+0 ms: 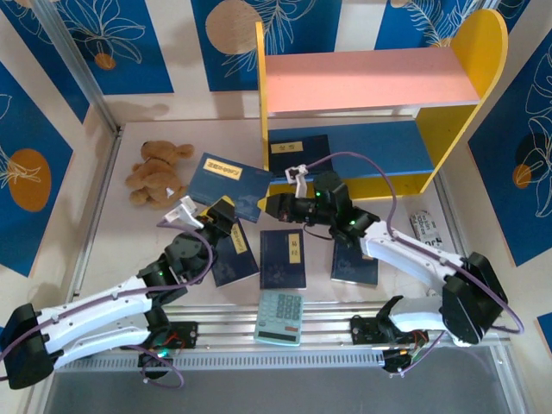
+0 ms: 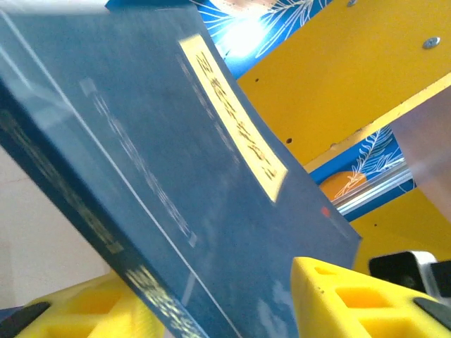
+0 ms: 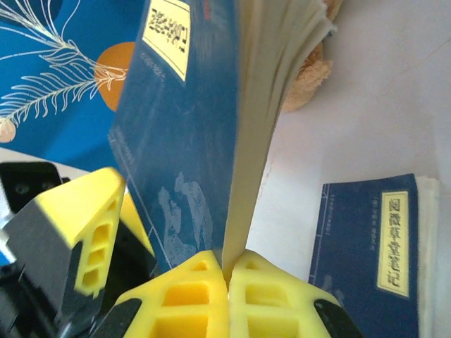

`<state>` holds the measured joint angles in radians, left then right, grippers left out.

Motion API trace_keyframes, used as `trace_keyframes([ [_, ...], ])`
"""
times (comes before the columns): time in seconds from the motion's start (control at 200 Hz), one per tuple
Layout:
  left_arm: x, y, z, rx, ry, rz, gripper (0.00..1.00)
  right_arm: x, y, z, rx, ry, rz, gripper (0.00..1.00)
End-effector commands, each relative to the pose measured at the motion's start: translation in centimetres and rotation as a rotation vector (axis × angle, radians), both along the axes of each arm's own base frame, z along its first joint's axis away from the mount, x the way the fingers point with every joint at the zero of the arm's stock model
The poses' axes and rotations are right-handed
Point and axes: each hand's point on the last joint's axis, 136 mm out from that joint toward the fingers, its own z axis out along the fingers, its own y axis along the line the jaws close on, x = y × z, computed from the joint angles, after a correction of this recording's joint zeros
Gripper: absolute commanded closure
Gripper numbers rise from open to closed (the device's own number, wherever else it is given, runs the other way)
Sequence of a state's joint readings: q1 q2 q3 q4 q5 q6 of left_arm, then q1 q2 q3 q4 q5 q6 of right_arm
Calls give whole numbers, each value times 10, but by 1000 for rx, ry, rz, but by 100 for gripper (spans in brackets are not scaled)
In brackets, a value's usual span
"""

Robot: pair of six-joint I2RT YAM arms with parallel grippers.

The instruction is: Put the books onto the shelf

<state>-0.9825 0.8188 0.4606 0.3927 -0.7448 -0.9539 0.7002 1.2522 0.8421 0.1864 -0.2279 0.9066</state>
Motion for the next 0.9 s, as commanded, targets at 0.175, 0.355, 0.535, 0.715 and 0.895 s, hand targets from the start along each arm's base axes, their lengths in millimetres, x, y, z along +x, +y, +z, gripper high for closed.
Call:
trace_keyframes([
  [0.175, -1, 9, 22, 45, -26, 39, 47, -33, -59, 14, -42, -47, 74, 100],
  [0.355, 0, 10, 28, 88, -30, 47, 46, -45, -94, 22, -42, -48, 61, 100],
  [0.535, 0, 6, 34, 152, -34, 30, 44, -54, -121, 34, -27, -59, 74, 100],
  [0.715, 2, 3, 41, 213, -44, 25, 42, -53, -144, 44, -22, -75, 40, 100],
  [0.895, 5, -15, 50, 303, -36, -44, 40, -47, -166, 50, -1, -90, -17, 100],
])
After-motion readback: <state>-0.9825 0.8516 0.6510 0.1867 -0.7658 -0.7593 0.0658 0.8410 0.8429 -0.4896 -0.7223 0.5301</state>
